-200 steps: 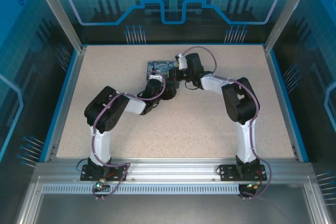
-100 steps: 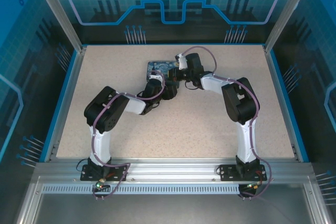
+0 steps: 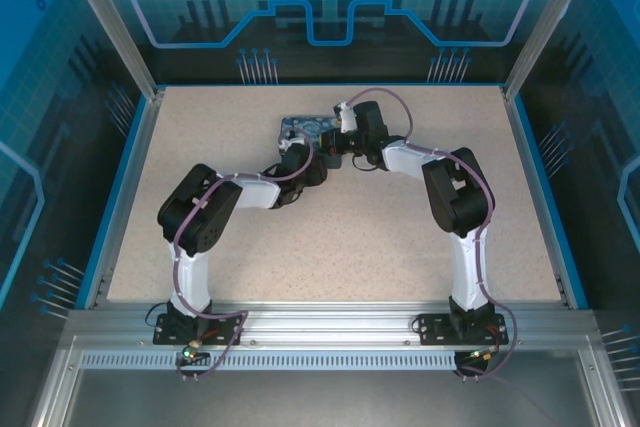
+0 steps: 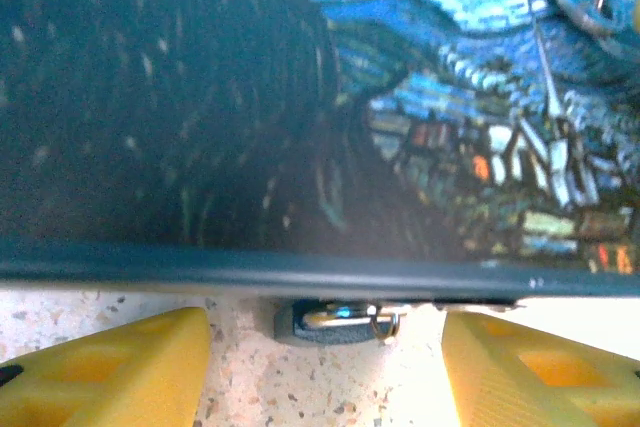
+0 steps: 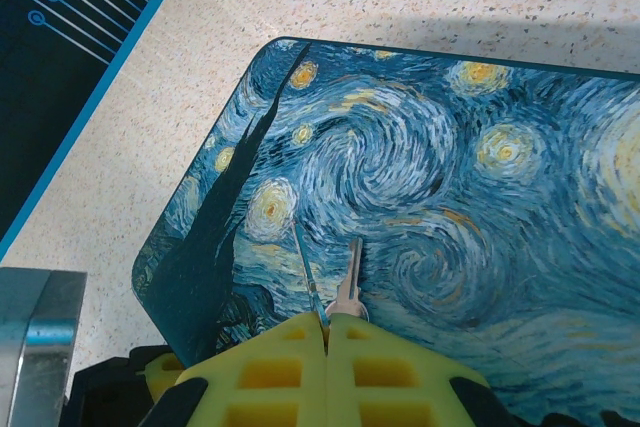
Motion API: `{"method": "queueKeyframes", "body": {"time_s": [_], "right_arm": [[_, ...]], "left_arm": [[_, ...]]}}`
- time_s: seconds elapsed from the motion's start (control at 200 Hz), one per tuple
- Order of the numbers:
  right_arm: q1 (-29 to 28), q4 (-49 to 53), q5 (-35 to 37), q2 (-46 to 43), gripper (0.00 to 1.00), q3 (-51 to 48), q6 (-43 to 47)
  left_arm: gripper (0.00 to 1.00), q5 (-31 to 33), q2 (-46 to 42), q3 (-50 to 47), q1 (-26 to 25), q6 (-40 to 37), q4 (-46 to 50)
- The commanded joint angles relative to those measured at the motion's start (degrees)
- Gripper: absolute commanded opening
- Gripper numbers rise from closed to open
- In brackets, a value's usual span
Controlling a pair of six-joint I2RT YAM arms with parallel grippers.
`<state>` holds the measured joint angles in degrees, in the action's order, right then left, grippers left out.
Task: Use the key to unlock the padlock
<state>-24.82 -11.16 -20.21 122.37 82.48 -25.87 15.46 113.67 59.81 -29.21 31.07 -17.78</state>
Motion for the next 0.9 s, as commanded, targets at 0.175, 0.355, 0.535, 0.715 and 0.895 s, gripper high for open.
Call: {"method": "queueKeyframes", "body": {"time_s": [0.175, 0.355, 0.535, 0.715, 0.895], "right_arm": [[-1.14, 5.36, -1.24, 0.68, 0.00, -2.58, -0.25], [-1.15, 5.13, -1.28, 0.77, 0.00, -2.53, -0.29], [-1.20, 5.09, -1.29, 0.99, 0.00, -2.50, -0.32], [-1.17, 4.75, -1.50, 1.04, 0.00, -2.63, -0.53], [-1.18, 3.51, -1.53, 0.13, 0.00, -3.57, -0.47]], "left_arm": [[0.61, 6.19, 2.23, 4.62, -1.12, -5.16, 5.10], [0.59, 7.85, 3.74, 7.51, -1.99, -6.47, 7.71], [0.57, 8.39, 4.32, 7.77, -2.34, -6.37, 7.76], [0.45, 8.05, 4.41, 7.95, -2.30, -6.47, 7.76], [0.34, 7.69, 3.99, 7.86, -2.36, -7.12, 7.52]]}}
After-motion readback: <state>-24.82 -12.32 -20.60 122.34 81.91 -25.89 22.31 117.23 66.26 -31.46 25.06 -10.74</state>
